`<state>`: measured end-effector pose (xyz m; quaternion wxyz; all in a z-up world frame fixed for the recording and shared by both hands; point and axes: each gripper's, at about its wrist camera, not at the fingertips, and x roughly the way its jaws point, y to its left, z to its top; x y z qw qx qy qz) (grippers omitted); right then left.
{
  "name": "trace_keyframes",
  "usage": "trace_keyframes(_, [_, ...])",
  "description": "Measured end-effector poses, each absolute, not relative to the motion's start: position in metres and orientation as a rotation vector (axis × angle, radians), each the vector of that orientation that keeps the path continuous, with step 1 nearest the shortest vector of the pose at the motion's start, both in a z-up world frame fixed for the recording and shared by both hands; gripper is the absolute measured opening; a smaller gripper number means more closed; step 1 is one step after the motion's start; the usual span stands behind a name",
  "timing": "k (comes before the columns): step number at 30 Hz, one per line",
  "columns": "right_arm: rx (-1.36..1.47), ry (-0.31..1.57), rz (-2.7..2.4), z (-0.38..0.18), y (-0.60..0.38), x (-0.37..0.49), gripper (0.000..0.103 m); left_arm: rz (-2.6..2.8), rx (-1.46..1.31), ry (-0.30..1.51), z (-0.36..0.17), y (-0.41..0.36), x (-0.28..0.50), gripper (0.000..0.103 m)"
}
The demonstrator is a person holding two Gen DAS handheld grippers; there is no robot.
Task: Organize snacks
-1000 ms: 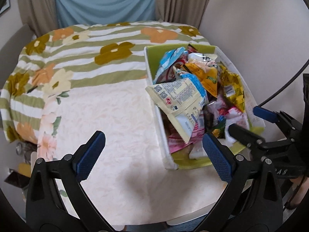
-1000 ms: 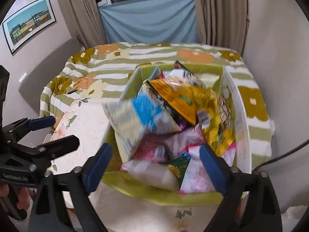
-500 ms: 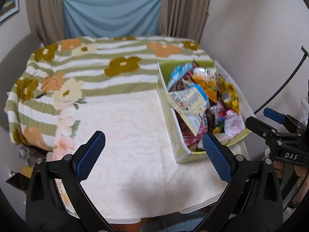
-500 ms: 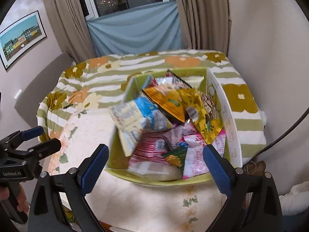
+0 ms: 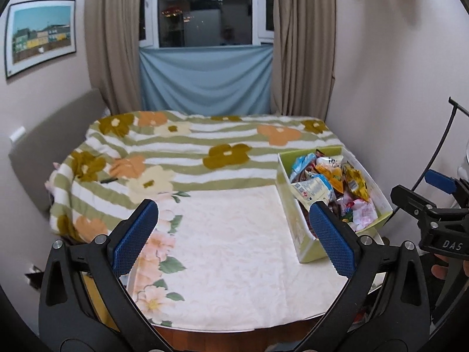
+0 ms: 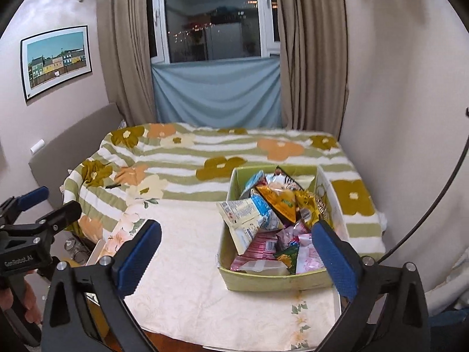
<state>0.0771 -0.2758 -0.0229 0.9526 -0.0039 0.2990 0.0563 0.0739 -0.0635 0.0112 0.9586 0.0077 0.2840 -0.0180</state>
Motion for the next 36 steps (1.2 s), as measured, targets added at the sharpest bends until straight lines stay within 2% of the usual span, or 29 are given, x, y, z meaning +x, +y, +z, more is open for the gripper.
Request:
trace_keyframes(10, [0.003, 0.611, 0.054, -0.029, -0.265, 0.051, 0.102, -0.030, 0.030, 0.556, 0.008, -0.053, 0.045, 0.102])
trace_keyframes(36, [0.014, 0.621, 0.039, -0.030, -0.261, 0.043, 0.102, -0.053, 0.027, 0.557, 0.004, -0.054, 0.053, 0.102])
